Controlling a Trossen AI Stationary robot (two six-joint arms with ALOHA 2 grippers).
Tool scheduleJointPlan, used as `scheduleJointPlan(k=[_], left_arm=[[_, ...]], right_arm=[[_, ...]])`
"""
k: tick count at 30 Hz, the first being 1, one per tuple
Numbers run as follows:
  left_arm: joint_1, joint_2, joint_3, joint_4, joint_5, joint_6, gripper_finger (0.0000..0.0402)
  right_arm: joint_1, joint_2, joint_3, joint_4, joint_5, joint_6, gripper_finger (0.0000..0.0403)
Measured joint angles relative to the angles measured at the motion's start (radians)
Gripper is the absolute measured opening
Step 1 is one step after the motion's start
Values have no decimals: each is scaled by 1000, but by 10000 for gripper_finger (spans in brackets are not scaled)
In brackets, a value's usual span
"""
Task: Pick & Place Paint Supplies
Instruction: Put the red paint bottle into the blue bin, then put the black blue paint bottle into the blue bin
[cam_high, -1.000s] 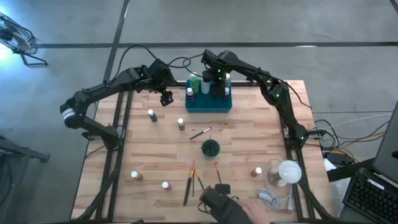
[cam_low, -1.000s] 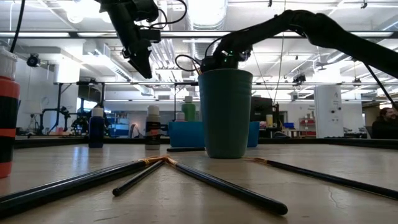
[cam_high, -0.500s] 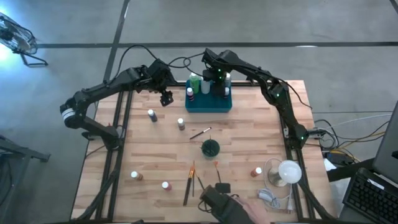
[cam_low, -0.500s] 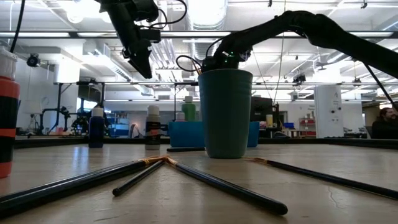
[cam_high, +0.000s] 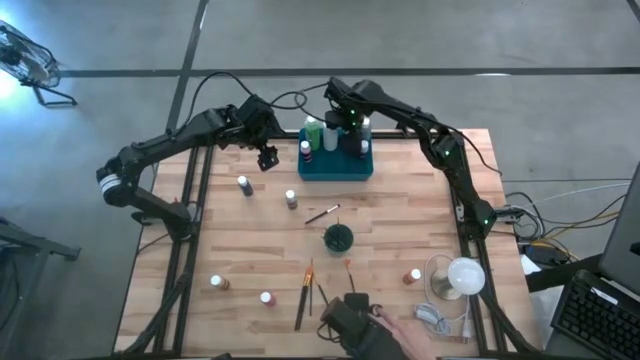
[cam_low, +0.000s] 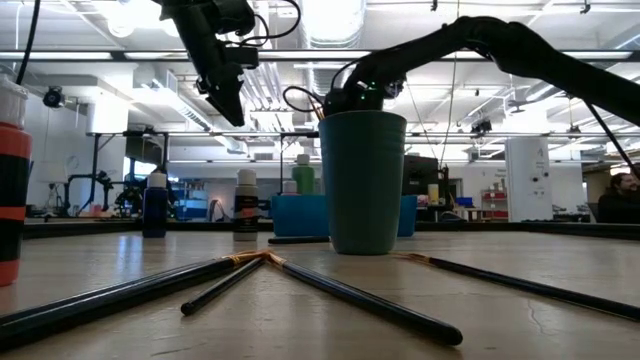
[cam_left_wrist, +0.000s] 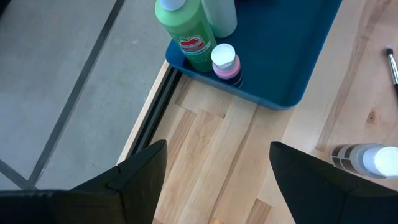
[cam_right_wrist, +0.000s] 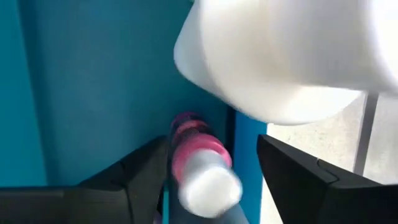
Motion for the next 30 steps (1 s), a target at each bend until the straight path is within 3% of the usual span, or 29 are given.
scheduleJointPlan(k=[10, 18, 23, 30], left_arm=[[0, 0, 0, 0, 0, 1, 289], [0, 0, 0, -1, -17, 34, 289], [-3, 0, 0, -32, -24, 18, 289], [-3, -2, 24, -196, -31, -49, 289]], right_arm=[[11, -10, 50, -5, 2, 20, 273], [52, -104, 50, -55, 31, 54, 283], [109, -210, 50, -78, 64, 81, 266], [197, -373, 42, -160, 76, 159, 237]])
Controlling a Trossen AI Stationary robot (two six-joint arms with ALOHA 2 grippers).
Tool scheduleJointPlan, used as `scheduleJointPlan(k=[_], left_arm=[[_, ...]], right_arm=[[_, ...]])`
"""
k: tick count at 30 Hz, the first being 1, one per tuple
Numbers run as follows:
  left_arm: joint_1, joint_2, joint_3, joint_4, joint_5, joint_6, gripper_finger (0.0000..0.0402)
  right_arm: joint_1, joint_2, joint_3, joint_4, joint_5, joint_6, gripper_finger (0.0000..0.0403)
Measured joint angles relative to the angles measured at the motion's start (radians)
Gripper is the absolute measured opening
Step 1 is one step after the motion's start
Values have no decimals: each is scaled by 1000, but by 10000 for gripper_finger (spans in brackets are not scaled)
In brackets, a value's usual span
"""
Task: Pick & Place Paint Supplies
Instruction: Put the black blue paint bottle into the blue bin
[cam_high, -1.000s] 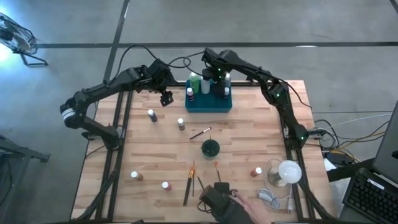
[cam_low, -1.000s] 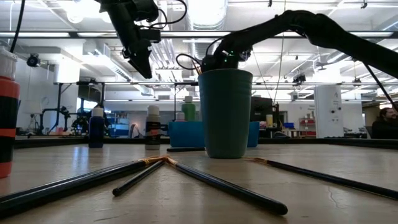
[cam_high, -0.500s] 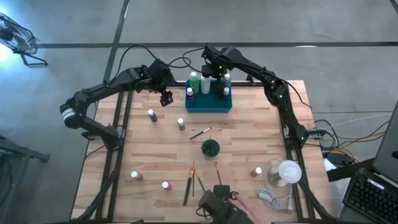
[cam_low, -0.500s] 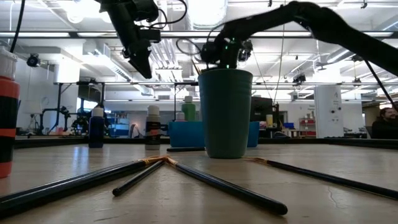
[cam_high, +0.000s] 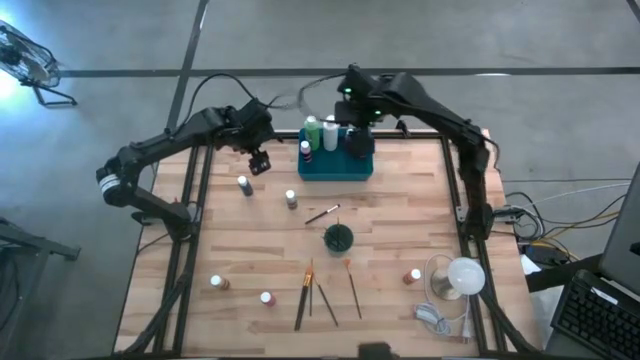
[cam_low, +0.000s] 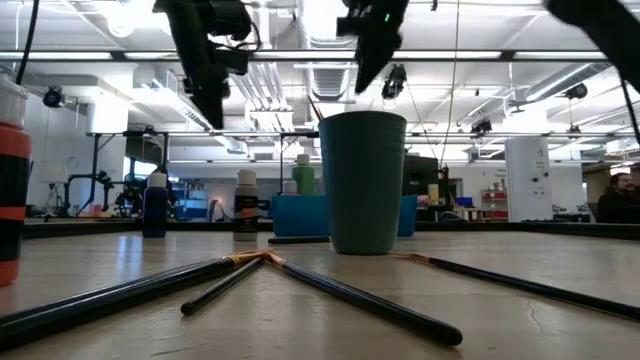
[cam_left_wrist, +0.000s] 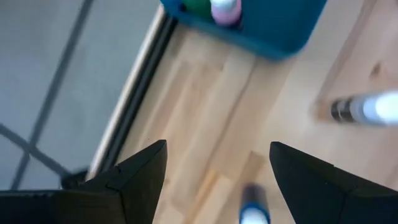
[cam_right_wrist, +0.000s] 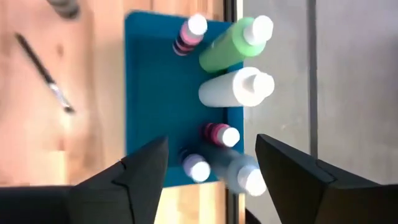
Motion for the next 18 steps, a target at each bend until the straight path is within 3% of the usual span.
scheduleJointPlan(k=[7, 18], left_arm=[[-2, -5, 13, -148, 0, -47, 282], [-3, -76, 9, -237, 9, -50, 259]], right_arm=[[46, -188, -151, -61, -4, 181, 226], [223, -532, -673, 38, -7, 475, 232]])
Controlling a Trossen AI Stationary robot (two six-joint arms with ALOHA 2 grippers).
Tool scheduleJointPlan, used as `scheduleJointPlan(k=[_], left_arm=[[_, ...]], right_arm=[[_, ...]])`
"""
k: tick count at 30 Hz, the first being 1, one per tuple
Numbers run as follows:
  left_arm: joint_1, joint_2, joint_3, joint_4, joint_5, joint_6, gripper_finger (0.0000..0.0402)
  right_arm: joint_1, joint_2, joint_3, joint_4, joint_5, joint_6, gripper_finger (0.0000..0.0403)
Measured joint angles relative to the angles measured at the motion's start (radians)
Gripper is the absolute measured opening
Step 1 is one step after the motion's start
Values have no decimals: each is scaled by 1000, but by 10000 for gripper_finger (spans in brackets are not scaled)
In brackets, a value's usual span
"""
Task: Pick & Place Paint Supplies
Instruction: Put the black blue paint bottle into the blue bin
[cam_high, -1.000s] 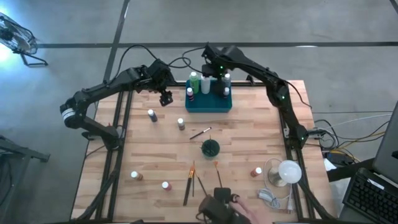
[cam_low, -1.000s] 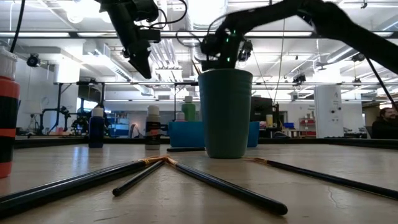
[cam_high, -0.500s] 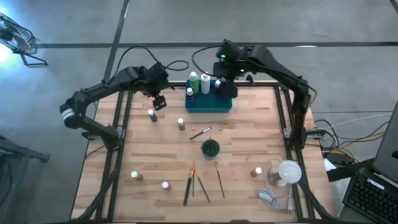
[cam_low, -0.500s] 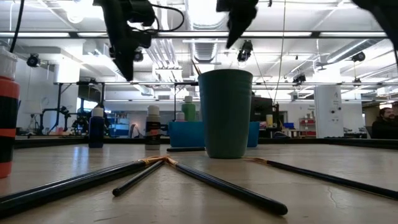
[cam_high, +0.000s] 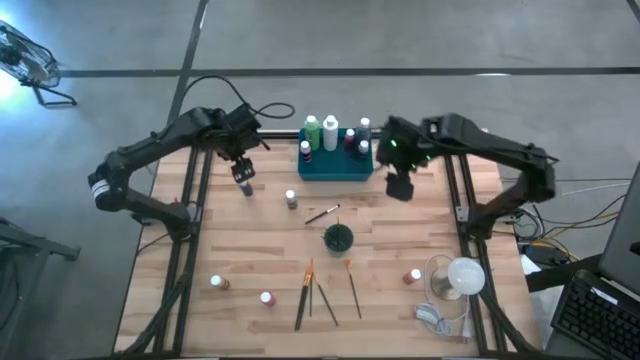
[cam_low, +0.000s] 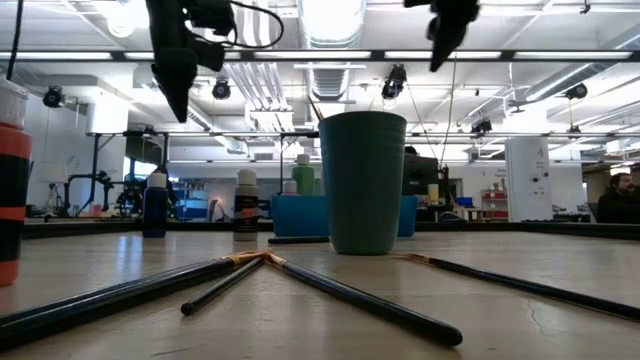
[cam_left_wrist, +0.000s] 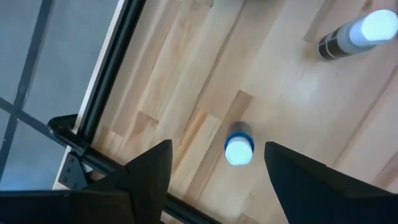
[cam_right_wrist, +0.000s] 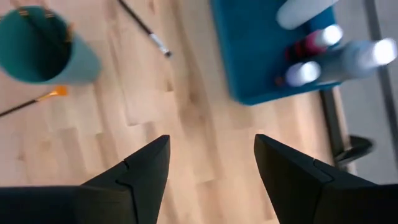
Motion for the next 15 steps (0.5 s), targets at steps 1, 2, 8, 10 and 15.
scheduleJointPlan(k=[1, 2, 8, 10, 15], left_arm=[[0, -13, -4, -3, 1, -3, 259], [0, -28, -11, -3, 2, -7, 259], [0, -87, -72, -6, 3, -24, 259], [-1, -98, -100, -6, 3, -35, 259], [-3, -101, -188, -6, 6, -42, 259]], right_arm=[[17, -32, -44, 19, 0, 29, 233], [34, -62, -89, 35, 0, 58, 233], [110, -224, -330, 166, 9, 195, 220], [127, -261, -387, 195, 9, 227, 215], [144, -314, -475, 290, 11, 235, 207]])
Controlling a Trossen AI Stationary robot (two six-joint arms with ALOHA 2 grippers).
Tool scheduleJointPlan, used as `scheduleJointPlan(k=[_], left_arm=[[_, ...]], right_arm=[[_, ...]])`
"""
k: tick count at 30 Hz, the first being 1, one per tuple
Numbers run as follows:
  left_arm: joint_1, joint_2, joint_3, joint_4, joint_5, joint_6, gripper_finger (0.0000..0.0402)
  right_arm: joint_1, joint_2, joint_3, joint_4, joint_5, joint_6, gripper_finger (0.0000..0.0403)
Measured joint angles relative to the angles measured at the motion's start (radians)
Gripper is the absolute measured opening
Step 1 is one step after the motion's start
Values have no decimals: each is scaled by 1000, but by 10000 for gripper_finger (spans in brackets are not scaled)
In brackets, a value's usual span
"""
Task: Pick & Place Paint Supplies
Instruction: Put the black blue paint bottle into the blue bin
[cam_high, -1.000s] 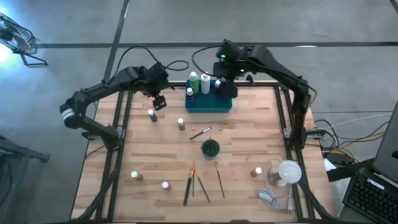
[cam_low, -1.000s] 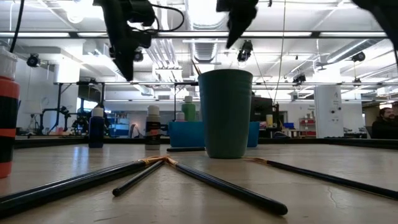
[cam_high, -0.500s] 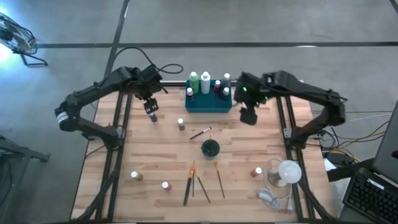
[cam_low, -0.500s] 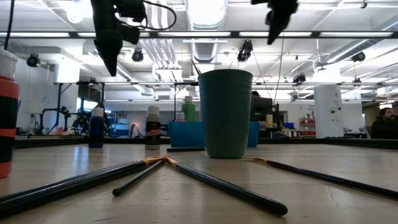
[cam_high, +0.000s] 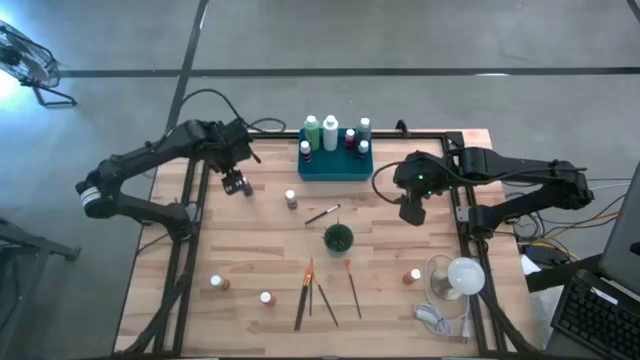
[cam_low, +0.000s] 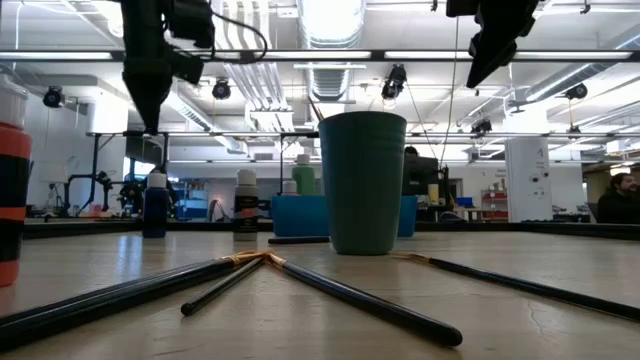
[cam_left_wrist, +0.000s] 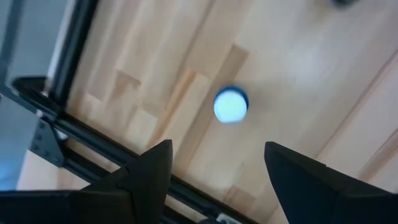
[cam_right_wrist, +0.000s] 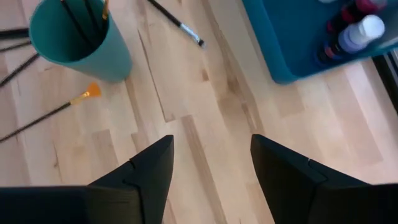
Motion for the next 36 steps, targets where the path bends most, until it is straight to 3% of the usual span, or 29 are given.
scheduleJointPlan(k=[9, 15, 19, 36], left_arm=[[0, 17, -68, 49, 1, -74, 259], [0, 64, -49, 31, 3, -280, 259], [0, 102, -25, 15, 4, -329, 259], [0, 218, -23, 35, 18, -314, 259]], right_arm=[[-10, 12, -54, 123, 0, -105, 211], [-10, 46, -42, 134, 0, -120, 217], [-10, 50, -34, 138, 1, -141, 212], [-10, 49, -34, 137, 24, -125, 214]])
